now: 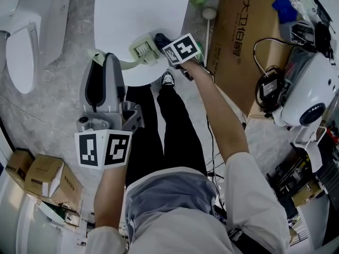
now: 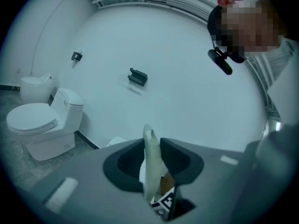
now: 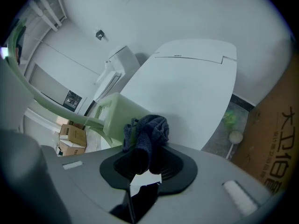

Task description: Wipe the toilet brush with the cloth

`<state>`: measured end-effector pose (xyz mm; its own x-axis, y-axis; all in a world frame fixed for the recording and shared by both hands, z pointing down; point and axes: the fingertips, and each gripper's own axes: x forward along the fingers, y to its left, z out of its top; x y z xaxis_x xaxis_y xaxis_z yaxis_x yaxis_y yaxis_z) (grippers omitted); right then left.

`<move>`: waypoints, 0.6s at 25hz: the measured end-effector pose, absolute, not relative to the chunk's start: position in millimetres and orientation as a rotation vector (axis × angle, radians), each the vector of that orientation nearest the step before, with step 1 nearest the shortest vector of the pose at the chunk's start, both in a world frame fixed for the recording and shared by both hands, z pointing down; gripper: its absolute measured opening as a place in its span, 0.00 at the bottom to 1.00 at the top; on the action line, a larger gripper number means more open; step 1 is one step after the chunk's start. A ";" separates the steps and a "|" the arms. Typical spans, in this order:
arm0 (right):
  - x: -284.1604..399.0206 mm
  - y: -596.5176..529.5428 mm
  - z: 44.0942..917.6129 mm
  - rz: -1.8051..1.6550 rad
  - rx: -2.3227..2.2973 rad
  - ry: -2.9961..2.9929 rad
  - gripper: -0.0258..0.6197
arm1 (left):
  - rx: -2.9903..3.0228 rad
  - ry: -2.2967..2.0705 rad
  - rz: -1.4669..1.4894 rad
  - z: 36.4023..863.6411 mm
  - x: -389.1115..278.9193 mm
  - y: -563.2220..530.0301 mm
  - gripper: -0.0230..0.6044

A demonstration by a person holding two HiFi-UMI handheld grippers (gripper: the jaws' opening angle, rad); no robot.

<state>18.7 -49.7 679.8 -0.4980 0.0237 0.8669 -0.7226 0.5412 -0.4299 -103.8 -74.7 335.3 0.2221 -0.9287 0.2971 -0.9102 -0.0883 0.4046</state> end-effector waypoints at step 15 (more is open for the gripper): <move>20.1 -37.9 667.2 1.091 0.567 -1.857 0.17 | 1.999 -1.699 -0.037 336.8 -101.7 -74.8 0.04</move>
<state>20.1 -37.9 667.2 -0.5061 0.0466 0.8612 -0.7297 0.5093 -0.4563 -101.7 -74.8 336.8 0.2157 -0.9291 0.3005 -0.9151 -0.0849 0.3942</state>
